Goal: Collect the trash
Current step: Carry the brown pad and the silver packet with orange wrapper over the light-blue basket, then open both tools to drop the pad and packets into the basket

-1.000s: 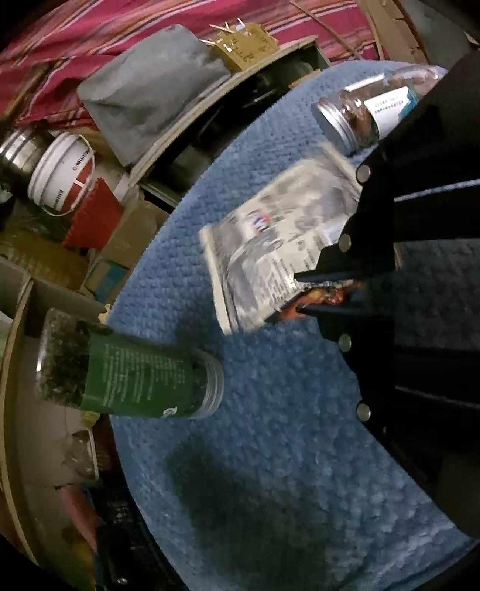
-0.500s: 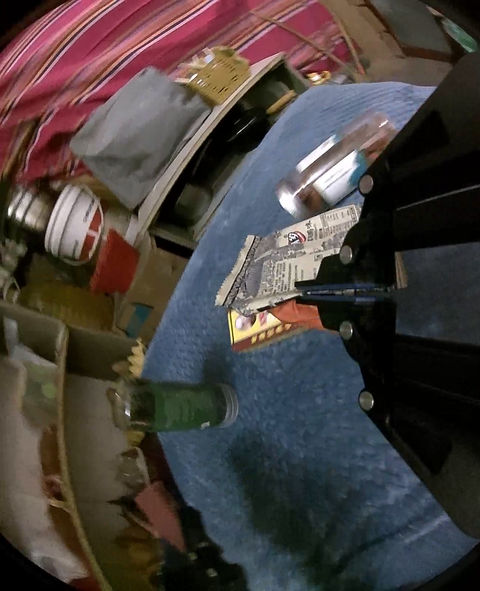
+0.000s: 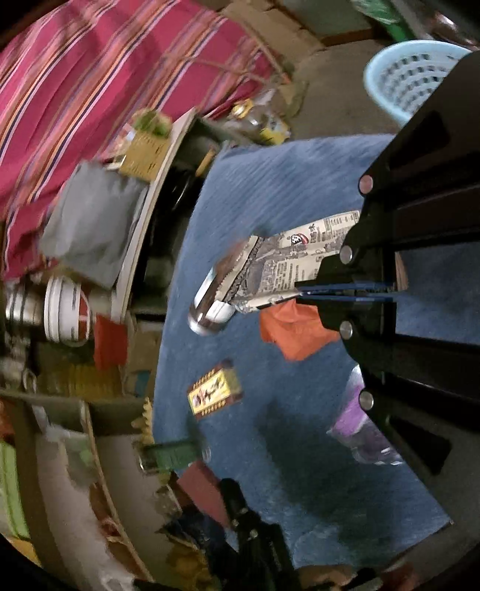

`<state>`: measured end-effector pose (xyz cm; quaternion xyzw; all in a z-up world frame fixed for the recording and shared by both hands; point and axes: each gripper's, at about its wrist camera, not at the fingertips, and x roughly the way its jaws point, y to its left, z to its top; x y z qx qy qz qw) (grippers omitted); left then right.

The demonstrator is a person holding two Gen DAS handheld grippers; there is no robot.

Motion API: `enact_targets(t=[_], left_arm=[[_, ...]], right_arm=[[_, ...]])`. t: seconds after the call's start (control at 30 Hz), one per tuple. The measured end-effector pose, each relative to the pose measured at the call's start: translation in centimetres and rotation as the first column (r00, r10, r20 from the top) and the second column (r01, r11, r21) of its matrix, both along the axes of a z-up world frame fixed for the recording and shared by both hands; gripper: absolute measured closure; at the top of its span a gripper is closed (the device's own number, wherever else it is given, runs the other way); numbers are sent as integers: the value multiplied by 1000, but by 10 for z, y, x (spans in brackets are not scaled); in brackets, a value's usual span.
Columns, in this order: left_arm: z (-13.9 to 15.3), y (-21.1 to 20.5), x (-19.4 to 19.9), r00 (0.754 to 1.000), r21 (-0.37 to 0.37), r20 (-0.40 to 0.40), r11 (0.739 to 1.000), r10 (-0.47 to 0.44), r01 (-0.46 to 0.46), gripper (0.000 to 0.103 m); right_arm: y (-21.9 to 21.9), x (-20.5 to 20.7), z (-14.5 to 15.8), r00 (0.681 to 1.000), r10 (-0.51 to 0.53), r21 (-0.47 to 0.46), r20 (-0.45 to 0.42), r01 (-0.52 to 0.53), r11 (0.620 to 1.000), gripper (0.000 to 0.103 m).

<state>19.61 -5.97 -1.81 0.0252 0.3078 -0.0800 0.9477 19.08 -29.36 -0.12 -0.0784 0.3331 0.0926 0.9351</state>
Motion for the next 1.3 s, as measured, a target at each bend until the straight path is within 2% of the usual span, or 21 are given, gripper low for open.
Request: enact_targets(t=[0.2, 0.37, 0.53, 0.7, 0.9, 1.03, 1.3], left_arm=[[3, -66, -9, 997, 14, -4, 997, -82, 82, 41], [13, -116, -15, 989, -4, 15, 989, -146, 146, 41], [18, -175, -20, 976, 3, 36, 977, -213, 213, 41], [17, -237, -31, 952, 12, 50, 954, -301, 300, 41], [2, -296, -42, 924, 17, 29, 924, -382, 382, 41], [-9, -318, -48, 907, 26, 21, 907, -422, 421, 41], [-24, -353, -45, 893, 39, 0, 892, -451, 450, 40]], right_arm=[[-71, -32, 9, 994, -109, 57, 27, 107, 993, 101], [-130, -58, 24, 977, -204, 64, 61, 200, 978, 101], [-182, -82, 30, 953, -295, 63, 71, 291, 955, 101], [-225, -100, 19, 924, -379, 38, 44, 378, 925, 101], [-256, -112, -1, 900, -435, 40, 18, 434, 900, 101], [-271, -118, -14, 888, -459, 62, 0, 458, 887, 101], [-287, -119, -39, 871, -488, 98, -52, 491, 866, 101]])
